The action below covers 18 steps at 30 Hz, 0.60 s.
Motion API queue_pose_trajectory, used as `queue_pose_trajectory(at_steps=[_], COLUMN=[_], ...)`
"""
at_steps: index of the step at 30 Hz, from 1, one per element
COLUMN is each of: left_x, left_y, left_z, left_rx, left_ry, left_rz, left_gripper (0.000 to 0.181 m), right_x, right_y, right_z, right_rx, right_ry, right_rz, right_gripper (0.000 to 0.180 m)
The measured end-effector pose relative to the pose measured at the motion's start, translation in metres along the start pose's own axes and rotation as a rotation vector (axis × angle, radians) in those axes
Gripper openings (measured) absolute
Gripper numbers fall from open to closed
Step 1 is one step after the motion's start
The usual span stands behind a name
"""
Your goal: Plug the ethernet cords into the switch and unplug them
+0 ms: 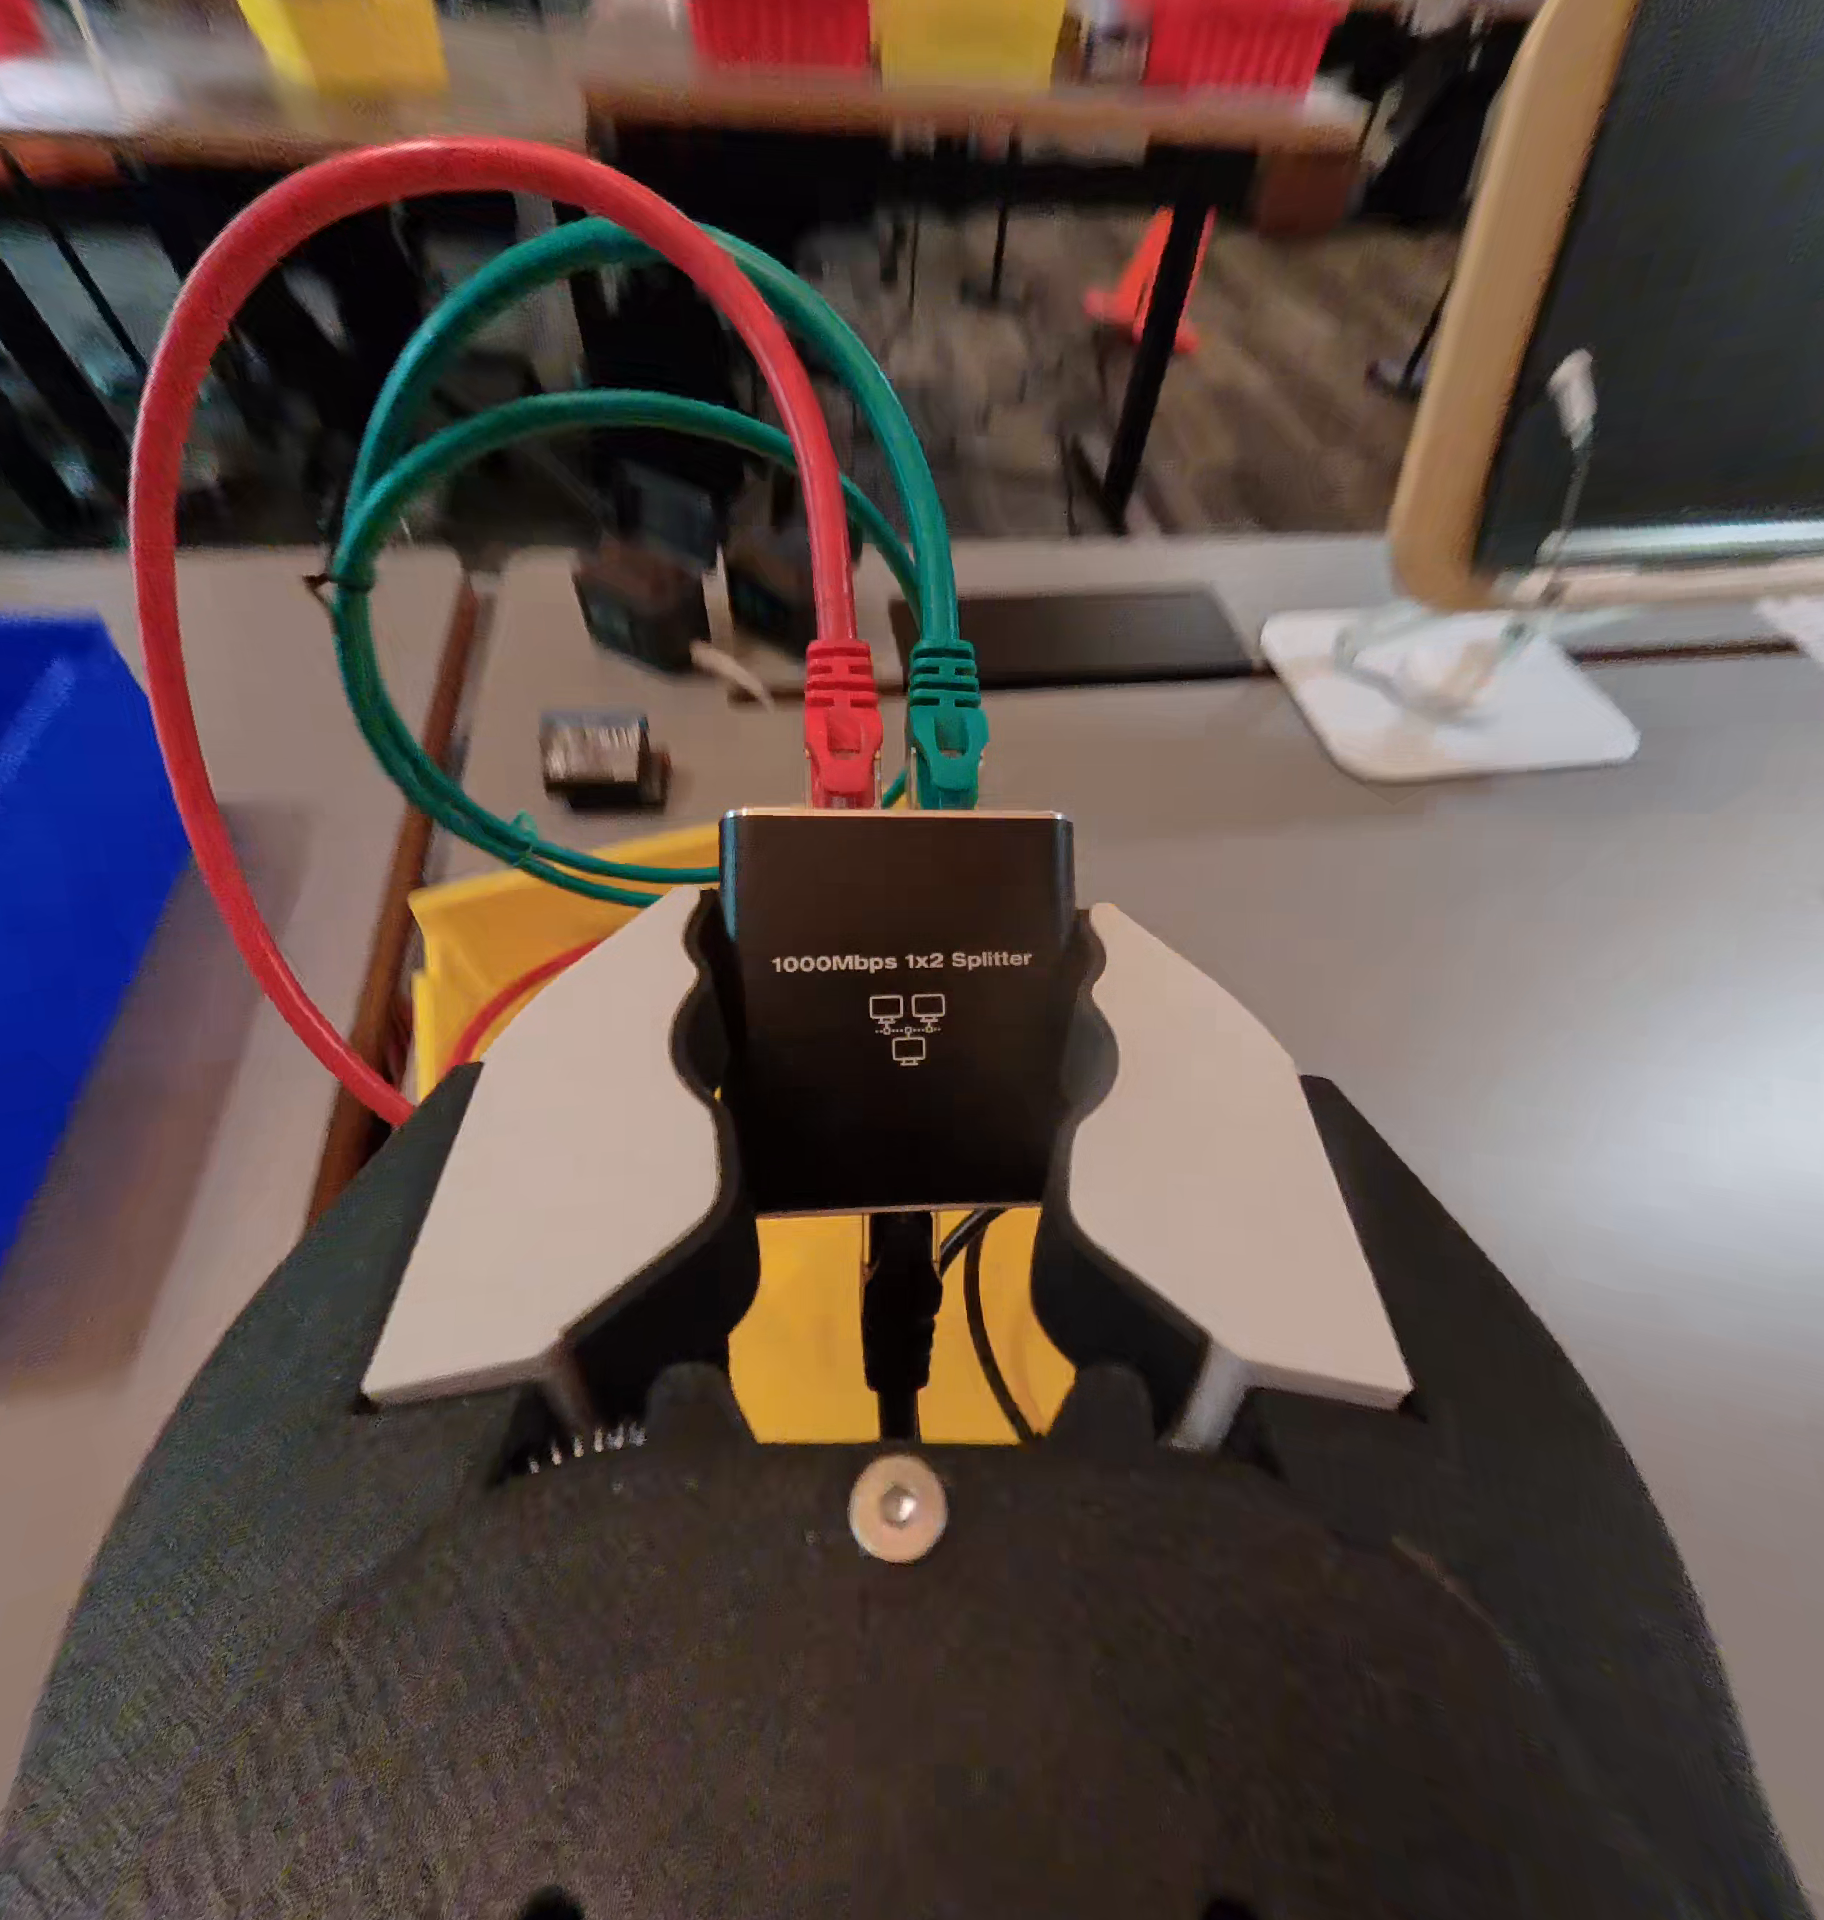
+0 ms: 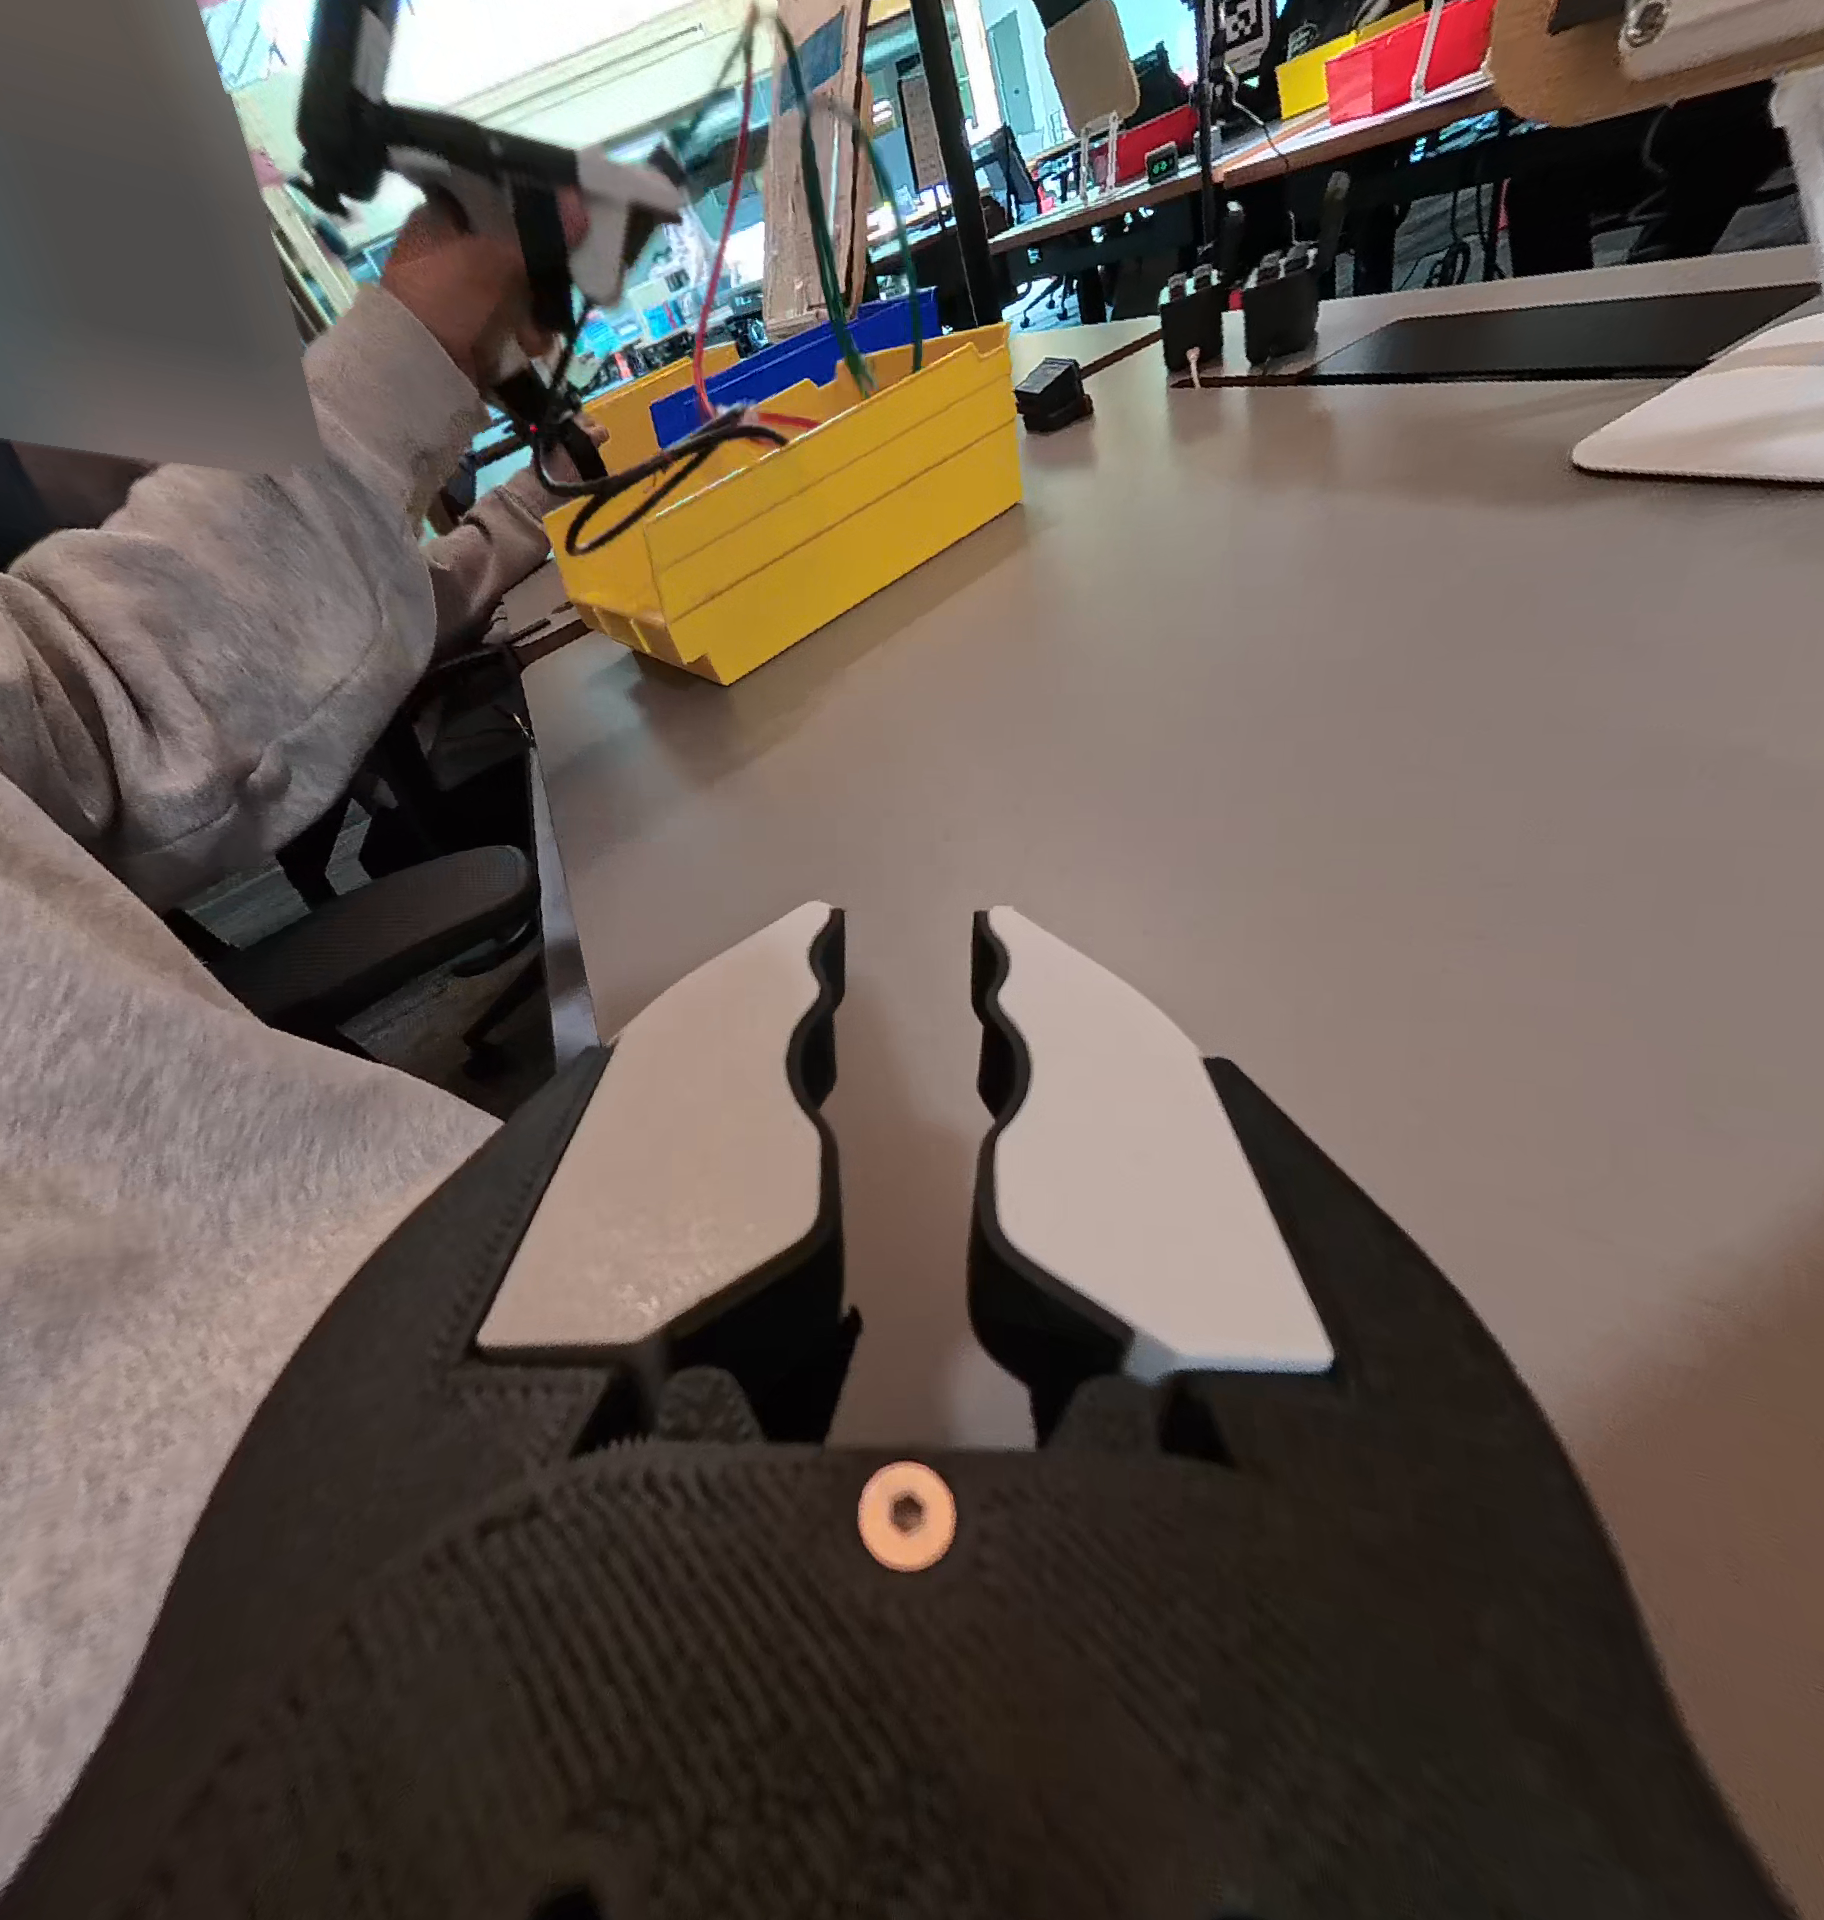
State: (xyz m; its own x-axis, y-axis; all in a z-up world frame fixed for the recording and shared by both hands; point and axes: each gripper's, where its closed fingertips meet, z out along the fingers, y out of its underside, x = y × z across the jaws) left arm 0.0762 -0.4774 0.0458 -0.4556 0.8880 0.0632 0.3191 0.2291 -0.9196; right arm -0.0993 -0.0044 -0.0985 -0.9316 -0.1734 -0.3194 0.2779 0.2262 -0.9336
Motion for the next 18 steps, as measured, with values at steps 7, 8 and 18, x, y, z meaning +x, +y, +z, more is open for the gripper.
queue_pose_trajectory(at_steps=[7, 8, 18], left_x=[0.08, 0.097, 0.272], left_y=[-0.103, -0.114, -0.12], left_z=[-0.067, -0.074, -0.068], left_rx=[0.317, 0.353, 0.439], left_ry=[0.113, 0.148, 0.572], left_rz=[0.101, 0.11, 0.104], left_gripper=[0.064, 0.064, 0.064], right_x=[-0.008, -0.009, -0.026], right_y=[-0.008, -0.009, -0.021], right_z=[-0.006, -0.007, -0.019], right_rx=[0.028, 0.036, 0.08], right_ry=[-0.019, -0.023, -0.045], right_rz=[-0.012, -0.009, -0.059], right_gripper=[0.023, 0.023, 0.023])
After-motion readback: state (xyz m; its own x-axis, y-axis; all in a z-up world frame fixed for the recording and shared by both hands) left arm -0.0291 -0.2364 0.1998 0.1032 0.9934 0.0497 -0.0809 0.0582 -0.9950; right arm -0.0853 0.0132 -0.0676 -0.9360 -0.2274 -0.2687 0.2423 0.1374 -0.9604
